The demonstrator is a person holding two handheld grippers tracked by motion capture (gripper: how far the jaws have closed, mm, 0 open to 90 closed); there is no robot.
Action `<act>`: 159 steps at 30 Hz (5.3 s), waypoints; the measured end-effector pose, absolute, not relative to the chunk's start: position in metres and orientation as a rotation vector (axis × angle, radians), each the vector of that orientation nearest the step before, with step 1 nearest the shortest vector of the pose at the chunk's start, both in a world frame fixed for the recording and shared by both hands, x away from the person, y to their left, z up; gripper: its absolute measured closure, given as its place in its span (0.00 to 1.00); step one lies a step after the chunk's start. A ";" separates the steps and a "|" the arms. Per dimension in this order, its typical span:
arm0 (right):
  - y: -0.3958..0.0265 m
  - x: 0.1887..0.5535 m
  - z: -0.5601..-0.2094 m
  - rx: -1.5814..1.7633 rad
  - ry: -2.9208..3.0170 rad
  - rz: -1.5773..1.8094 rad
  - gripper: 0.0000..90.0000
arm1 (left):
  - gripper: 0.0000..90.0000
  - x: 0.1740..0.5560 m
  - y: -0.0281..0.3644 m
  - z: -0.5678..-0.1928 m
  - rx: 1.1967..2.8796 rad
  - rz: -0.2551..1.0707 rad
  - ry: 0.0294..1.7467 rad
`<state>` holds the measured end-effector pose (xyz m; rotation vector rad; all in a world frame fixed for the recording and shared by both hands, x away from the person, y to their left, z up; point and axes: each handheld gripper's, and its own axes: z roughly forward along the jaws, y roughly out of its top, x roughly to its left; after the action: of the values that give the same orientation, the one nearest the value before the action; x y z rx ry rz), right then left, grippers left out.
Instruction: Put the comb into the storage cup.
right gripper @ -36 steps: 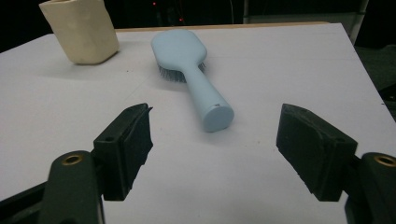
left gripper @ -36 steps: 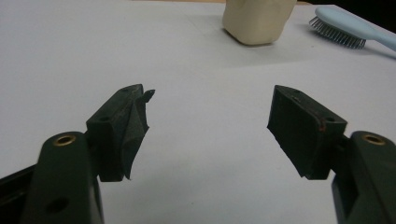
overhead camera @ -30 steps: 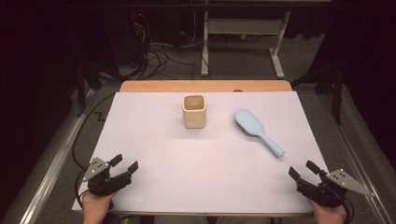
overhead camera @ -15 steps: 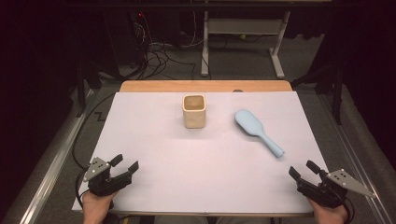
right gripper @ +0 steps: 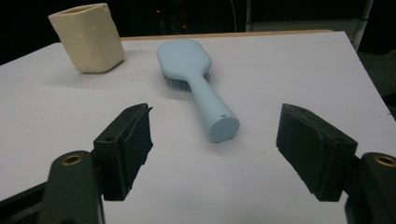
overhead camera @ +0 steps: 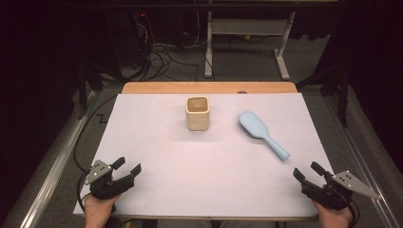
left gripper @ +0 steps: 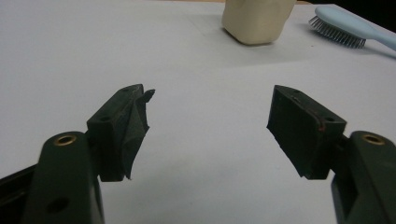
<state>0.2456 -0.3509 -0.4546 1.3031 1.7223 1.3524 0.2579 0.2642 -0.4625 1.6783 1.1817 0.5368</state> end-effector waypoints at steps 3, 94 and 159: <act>-0.350 0.246 -0.454 1.307 1.720 1.353 0.30 | 0.32 0.258 0.264 -0.462 1.675 0.537 1.183; -0.291 0.335 -0.440 1.372 1.842 1.365 0.25 | 0.33 0.257 0.264 -0.463 1.669 0.524 1.175; -0.253 0.436 -0.428 1.490 2.381 0.547 0.57 | 0.32 0.256 0.261 -0.463 1.698 0.519 1.154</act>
<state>0.4356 -0.2525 -0.4276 1.4899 2.3810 0.5467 0.2562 0.2606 -0.4627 1.6981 1.1540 0.5191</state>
